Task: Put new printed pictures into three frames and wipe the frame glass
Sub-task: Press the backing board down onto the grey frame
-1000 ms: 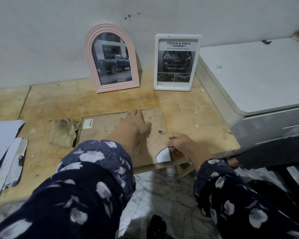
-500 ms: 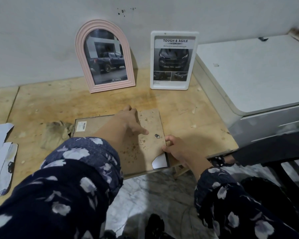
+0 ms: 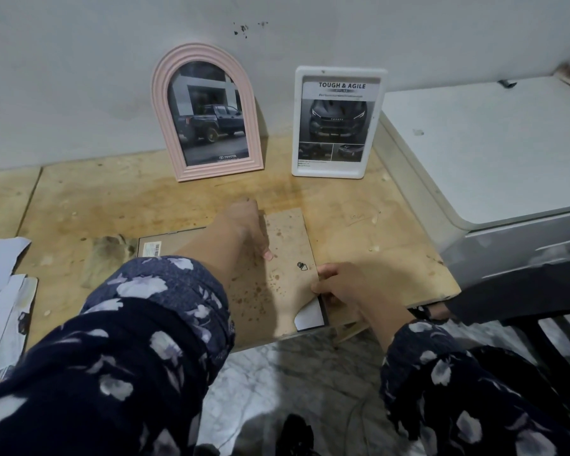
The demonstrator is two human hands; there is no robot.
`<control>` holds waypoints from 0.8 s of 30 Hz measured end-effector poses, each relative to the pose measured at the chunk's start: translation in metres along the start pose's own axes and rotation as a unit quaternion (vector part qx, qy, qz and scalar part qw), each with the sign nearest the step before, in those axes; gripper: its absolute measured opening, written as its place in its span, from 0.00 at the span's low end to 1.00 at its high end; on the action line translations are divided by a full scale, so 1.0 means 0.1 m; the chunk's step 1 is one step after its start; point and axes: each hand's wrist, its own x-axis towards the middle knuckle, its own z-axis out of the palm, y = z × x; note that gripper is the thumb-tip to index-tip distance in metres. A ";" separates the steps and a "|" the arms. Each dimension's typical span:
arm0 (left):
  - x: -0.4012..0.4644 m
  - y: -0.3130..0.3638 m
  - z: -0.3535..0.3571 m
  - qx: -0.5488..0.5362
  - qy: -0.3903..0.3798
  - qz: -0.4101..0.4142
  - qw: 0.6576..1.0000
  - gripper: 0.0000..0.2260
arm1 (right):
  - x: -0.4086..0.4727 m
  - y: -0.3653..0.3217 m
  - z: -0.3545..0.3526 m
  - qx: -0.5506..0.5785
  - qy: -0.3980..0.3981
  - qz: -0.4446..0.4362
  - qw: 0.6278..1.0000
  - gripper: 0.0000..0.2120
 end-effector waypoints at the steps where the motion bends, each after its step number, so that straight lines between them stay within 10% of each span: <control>1: -0.01 0.01 0.01 0.000 0.002 0.001 1.000 0.45 | 0.00 -0.04 -0.01 -0.025 0.019 0.001 1.000 0.10; 5: -0.03 0.02 0.03 0.010 0.022 0.002 1.000 0.44 | 0.15 -0.26 -0.06 -0.118 0.133 -0.065 0.982 0.15; 11: -0.04 0.05 0.02 0.046 0.044 -0.012 0.998 0.41 | 0.47 -0.82 0.10 -0.341 0.070 -0.208 0.914 0.29; 24: -0.25 -0.35 0.18 -0.019 0.087 -0.039 0.995 0.39 | 0.81 -1.09 0.33 -0.445 0.039 -0.121 0.887 0.28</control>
